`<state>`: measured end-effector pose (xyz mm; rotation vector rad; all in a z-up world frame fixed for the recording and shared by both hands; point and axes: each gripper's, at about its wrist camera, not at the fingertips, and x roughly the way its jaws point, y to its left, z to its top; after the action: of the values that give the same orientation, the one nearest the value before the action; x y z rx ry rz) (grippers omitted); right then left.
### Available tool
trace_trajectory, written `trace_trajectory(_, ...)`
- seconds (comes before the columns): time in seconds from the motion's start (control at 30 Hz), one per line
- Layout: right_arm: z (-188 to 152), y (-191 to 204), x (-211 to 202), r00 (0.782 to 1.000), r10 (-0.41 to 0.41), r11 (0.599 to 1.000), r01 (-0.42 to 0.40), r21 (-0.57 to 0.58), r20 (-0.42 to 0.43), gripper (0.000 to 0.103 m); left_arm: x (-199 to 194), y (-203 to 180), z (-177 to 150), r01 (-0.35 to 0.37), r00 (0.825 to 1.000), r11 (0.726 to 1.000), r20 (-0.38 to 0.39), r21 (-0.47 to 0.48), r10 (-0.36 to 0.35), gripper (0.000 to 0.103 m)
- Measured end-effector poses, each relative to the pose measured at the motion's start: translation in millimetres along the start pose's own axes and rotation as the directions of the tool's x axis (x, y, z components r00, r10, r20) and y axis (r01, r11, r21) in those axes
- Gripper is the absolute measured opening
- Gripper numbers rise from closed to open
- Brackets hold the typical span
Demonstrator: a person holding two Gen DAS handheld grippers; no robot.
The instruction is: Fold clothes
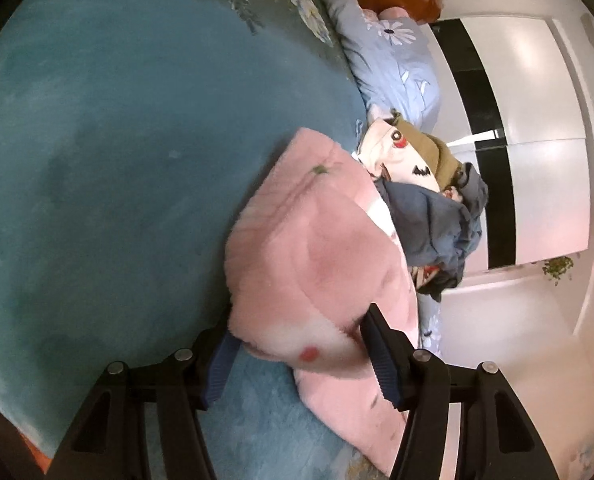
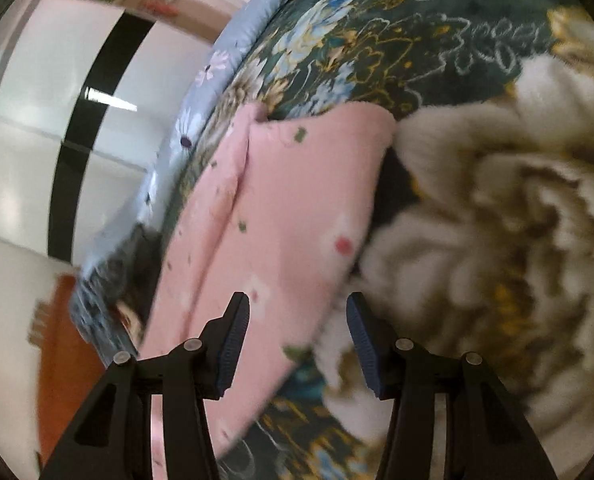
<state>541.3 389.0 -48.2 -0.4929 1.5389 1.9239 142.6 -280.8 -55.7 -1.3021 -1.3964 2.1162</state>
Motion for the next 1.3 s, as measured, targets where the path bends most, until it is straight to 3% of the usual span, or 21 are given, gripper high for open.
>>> trace_trajectory(0.07, 2.7, -2.8, 8.2, 1.000, 0.013, 0.999, -0.013, 0.043, 0.014, 0.030, 0.8, 0.8, -0.6, 0.005, 1.000, 1.000, 0.013, -0.012, -0.005, 0.051)
trace_trajectory(0.1, 3.2, -4.4, 12.6, 1.000, 0.015, 0.998, -0.016, 0.066, 0.013, 0.011, 0.6, 0.7, -0.7, 0.010, 1.000, 1.000, 0.015, -0.017, -0.010, 0.042)
trace_trajectory(0.13, 3.2, -5.4, 17.5, 1.000, 0.021, 0.996, -0.021, 0.086, 0.001, 0.007, -0.5, 0.0, -0.7, 0.015, 1.000, 1.000, 0.017, -0.020, -0.014, 0.038)
trace_trajectory(0.2, 4.2, -2.2, 20.3, 0.999, 0.042, 0.995, -0.041, 0.094, -0.002, 0.005, -5.6, -4.7, -0.1, 0.022, 0.999, 1.000, 0.032, -0.011, -0.022, 0.026)
trace_trajectory(0.27, 11.1, 8.9, 8.0, 0.996, 0.085, 0.992, -0.089, 0.088, 0.037, 0.004, -17.2, -17.3, 0.7, 0.034, 0.997, 0.999, 0.063, 0.031, -0.036, 0.022)
trace_trajectory(0.37, 24.1, 26.8, -17.3, 0.982, 0.155, 0.984, -0.163, 0.069, 0.108, 0.003, -43.6, -38.4, -5.6, 0.104, 0.989, 0.987, 0.091, 0.121, -0.116, 0.020)
trace_trajectory(0.47, 36.5, 44.7, -52.8, 0.960, 0.210, 0.976, -0.216, 0.012, 0.183, 0.003, -72.1, -60.1, -13.7, 0.183, 0.972, 0.958, 0.107, 0.219, -0.210, 0.021)
trace_trajectory(0.53, 42.4, 54.8, -76.9, 0.942, 0.237, 0.971, -0.236, -0.035, 0.236, 0.003, -81.2, -63.5, -20.7, 0.192, 0.969, 0.946, 0.102, 0.260, -0.224, 0.021)
trace_trajectory(0.63, 48.4, 42.6, -103.5, 0.933, 0.187, 0.982, -0.177, -0.059, 0.306, 0.003, -74.1, -38.2, -27.0, 0.147, 0.984, 0.963, 0.069, 0.225, -0.166, 0.021)
trace_trajectory(0.77, 43.4, -5.2, -93.3, 0.961, -0.010, 1.000, 0.002, 0.026, 0.277, 0.003, -50.0, 2.2, -28.6, 0.098, 0.995, 0.991, -0.007, 0.089, -0.098, 0.021)
trace_trajectory(0.83, 39.2, -19.8, -83.0, 0.966, -0.077, 0.997, 0.068, 0.046, 0.248, 0.003, -43.6, 4.7, -31.3, 0.045, 0.999, 0.994, -0.023, 0.099, -0.043, 0.021)
trace_trajectory(0.93, 36.0, -29.6, -68.2, 0.962, -0.169, 0.985, 0.161, 0.054, 0.212, 0.003, -44.9, 0.6, -32.7, 0.032, 0.999, 0.992, -0.020, 0.122, -0.030, 0.023)
trace_trajectory(1.03, 42.1, -28.7, -67.9, 0.958, -0.181, 0.983, 0.170, 0.068, 0.224, 0.006, -50.1, 1.1, -30.3, 0.030, 1.000, 0.992, 0.003, 0.122, -0.031, 0.026)
trace_trajectory(1.1, 47.6, -25.0, -72.5, 0.945, -0.216, 0.976, 0.200, 0.086, 0.246, 0.008, -53.3, 2.4, -27.7, 0.031, 0.999, 0.993, 0.023, 0.116, -0.034, 0.031)
trace_trajectory(1.2, 52.7, -18.9, -78.6, 0.916, -0.273, 0.962, 0.256, 0.096, 0.295, 0.030, -58.0, 4.5, -23.8, 0.033, 0.998, 0.994, 0.053, 0.107, -0.039, 0.037)
trace_trajectory(1.3, 50.5, -3.9, -82.9, 0.883, -0.322, 0.945, 0.319, 0.067, 0.342, 0.033, -63.5, 8.4, -19.1, 0.041, 0.996, 0.995, 0.080, 0.093, -0.048, 0.044)
